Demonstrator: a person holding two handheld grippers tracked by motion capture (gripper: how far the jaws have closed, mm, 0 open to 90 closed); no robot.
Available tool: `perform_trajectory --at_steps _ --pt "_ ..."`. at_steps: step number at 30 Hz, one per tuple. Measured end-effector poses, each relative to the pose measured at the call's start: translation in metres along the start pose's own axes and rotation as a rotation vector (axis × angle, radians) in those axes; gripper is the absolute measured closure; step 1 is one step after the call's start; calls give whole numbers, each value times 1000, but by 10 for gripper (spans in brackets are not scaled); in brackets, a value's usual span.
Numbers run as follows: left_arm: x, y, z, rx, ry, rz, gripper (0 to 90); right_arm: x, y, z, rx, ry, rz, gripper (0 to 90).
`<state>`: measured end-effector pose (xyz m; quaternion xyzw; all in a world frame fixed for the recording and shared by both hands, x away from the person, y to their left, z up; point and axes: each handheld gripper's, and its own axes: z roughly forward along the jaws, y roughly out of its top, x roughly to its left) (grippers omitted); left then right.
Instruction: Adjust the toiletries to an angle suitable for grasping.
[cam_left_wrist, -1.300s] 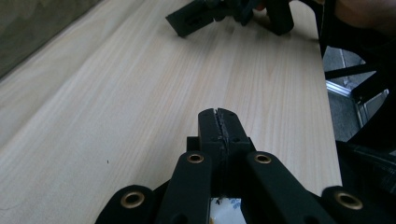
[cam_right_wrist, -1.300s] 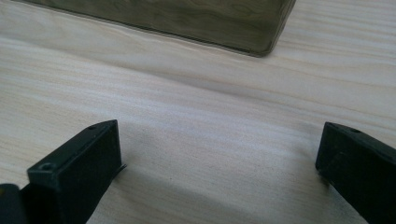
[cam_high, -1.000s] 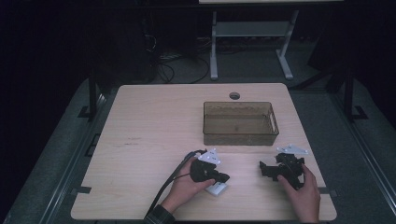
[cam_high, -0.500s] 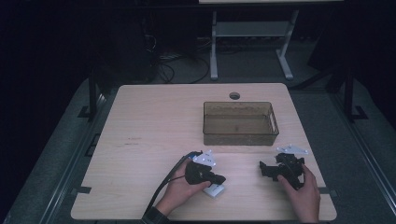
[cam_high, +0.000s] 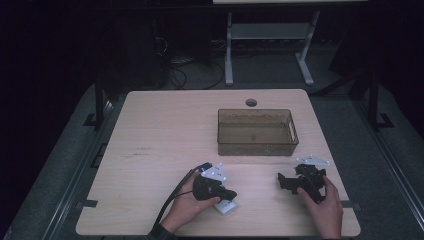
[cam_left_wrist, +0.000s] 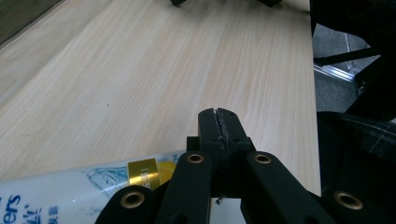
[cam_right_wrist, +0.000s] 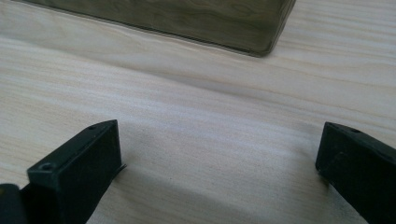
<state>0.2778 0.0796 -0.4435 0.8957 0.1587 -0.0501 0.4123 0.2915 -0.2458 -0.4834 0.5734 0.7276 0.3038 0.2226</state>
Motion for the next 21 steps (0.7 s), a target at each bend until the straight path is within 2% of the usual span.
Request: perform_trajectory --at_steps 15,21 --pt "-7 -17 -16 -5 -14 -20 900 0 0 0 0 0 2 0" --pt "-9 -23 -23 -1 -7 -22 900 0 0 0 0 0 1 0"
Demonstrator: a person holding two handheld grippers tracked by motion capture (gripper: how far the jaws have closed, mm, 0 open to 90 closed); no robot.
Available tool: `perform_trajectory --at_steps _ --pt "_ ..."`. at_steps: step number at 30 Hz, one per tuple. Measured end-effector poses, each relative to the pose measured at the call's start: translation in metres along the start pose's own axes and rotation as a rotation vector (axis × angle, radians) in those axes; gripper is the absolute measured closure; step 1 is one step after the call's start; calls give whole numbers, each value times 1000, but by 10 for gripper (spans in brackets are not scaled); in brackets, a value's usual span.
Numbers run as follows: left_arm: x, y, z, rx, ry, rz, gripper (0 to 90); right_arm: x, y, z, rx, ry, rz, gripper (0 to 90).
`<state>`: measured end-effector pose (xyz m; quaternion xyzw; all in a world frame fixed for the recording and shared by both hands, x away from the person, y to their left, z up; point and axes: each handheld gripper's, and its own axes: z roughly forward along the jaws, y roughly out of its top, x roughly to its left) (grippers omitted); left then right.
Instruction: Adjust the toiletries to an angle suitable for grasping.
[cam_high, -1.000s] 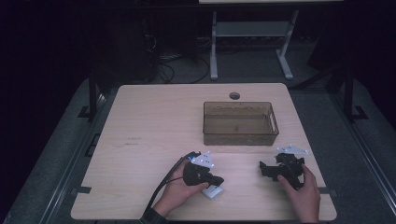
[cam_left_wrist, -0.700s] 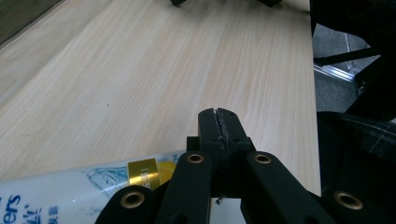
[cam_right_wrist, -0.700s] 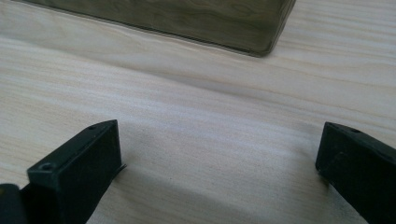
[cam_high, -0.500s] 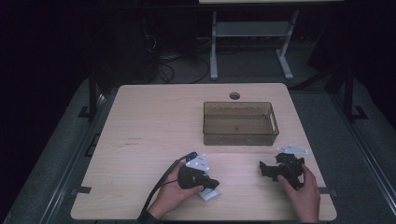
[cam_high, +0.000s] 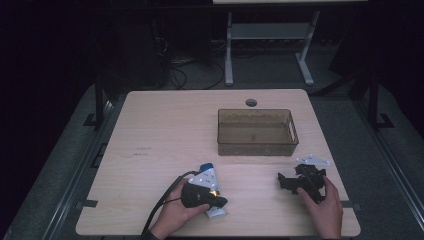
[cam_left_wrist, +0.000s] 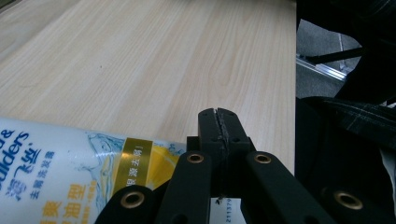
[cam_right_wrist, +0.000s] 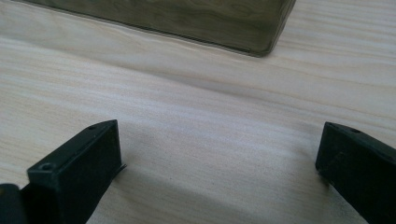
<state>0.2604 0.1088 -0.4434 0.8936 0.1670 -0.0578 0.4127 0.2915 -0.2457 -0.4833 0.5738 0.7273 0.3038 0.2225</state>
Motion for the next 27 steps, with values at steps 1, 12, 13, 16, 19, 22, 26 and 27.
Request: perform_trajectory --at_steps 1,12,13,16,19,22,26,27 --pt "0 -1 -1 -3 1 0 900 0 0 0 0 0 0 0" --pt "-2 -13 -13 -3 14 -15 900 0 0 0 0 0 0 0" --pt "-3 -14 -14 -4 15 -20 900 0 0 0 0 0 0 0" --pt "-2 -17 -17 -4 21 -21 900 0 0 0 0 1 2 0" --pt "-2 -20 -20 -5 28 -28 900 0 0 0 -1 0 2 0" --pt "-2 -22 -24 -4 33 -33 900 0 0 0 0 0 2 0" --pt "-2 -26 -29 -7 49 -42 900 0 0 0 0 0 2 0" --pt "-1 -27 -30 -6 51 -41 900 0 0 0 -1 0 2 0"
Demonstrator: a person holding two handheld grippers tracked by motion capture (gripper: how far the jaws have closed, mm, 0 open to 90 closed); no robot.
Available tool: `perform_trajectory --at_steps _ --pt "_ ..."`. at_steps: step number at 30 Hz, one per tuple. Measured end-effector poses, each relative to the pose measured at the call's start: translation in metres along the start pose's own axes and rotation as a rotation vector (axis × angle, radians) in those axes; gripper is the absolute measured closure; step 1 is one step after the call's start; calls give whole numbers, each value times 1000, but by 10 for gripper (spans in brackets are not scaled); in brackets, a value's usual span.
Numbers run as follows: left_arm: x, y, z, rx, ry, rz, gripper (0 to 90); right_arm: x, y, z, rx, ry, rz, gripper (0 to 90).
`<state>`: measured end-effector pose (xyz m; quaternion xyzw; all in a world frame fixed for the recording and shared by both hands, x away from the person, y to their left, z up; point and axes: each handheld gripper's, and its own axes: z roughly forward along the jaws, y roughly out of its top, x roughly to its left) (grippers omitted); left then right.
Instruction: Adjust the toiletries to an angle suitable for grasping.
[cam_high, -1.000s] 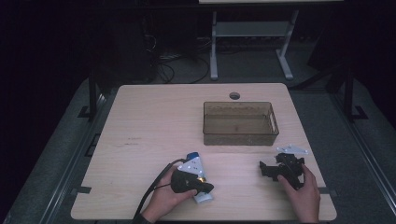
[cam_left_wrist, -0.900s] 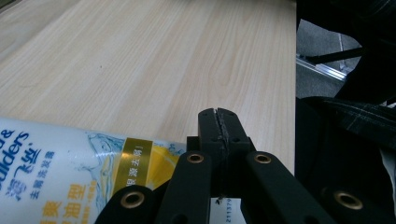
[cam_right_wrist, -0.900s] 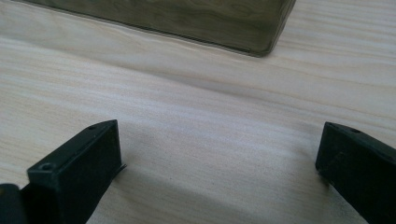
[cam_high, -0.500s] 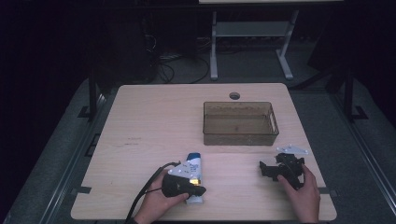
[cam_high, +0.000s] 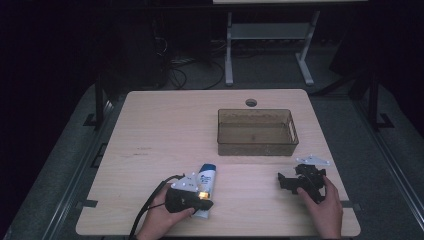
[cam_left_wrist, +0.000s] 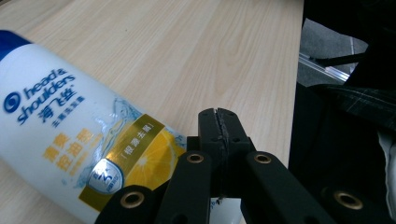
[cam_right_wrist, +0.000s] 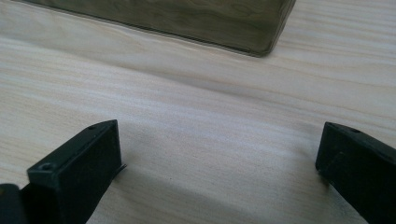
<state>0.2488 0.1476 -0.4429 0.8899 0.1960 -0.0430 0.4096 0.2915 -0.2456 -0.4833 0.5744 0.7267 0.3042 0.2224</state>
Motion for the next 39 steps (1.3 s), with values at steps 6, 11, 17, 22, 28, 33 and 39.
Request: perform_trajectory --at_steps 6,11,17,22,28,33,39 --pt "2 -4 -7 -4 17 -12 900 0 0 0 0 0 0 0" --pt "6 -8 -13 -6 37 -21 900 0 0 0 0 0 0 0" --pt "8 -12 -19 -10 53 -34 900 0 0 0 0 0 0 0" --pt "9 -14 -22 -13 60 -39 900 0 0 0 3 0 -1 0" --pt "16 -4 -29 -43 74 -32 900 0 0 0 0 0 0 0" --pt "34 0 -34 -61 112 -48 900 0 0 0 1 -1 -3 0" --pt "61 3 -33 -80 152 -85 900 0 0 0 1 -2 -3 0"
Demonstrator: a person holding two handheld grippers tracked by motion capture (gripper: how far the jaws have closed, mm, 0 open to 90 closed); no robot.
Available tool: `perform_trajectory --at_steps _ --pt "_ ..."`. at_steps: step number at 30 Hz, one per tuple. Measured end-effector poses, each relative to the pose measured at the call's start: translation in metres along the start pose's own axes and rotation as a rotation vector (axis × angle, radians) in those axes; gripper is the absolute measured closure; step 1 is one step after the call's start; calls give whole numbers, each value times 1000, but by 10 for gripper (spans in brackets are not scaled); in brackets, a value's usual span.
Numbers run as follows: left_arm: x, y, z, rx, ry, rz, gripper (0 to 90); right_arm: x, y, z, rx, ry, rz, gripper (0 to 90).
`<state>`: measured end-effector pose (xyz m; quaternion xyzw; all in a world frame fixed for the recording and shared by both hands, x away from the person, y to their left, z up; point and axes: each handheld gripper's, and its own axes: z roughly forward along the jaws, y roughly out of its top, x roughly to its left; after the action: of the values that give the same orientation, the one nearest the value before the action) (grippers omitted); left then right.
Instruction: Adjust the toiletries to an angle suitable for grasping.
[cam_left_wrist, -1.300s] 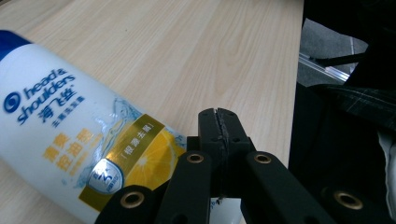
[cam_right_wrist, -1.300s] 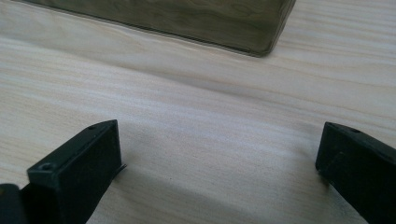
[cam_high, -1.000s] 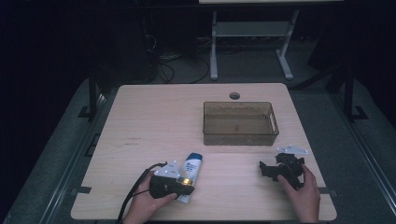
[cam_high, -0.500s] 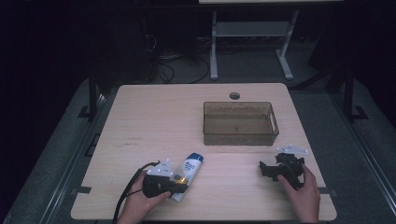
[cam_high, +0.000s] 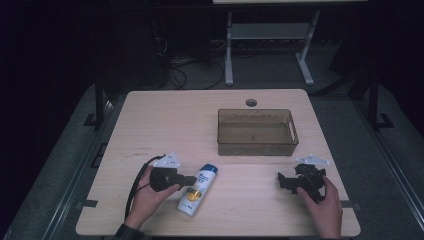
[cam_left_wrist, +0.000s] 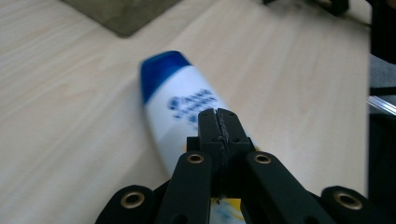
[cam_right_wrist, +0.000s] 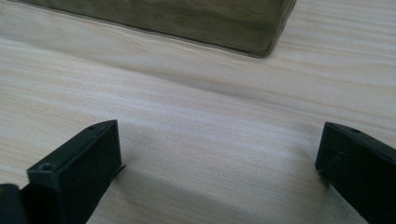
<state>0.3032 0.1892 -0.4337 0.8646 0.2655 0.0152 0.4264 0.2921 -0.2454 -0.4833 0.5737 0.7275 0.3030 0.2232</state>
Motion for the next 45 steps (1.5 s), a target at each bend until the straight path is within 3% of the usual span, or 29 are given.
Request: perform_trajectory --at_steps 8,13,45 --pt "24 0 16 12 43 -51 900 0 0 0 0 0 0 0" --pt "26 0 26 38 40 -49 900 0 0 0 0 0 -1 0" --pt "-15 21 57 71 -61 50 900 0 0 0 -1 0 0 0"
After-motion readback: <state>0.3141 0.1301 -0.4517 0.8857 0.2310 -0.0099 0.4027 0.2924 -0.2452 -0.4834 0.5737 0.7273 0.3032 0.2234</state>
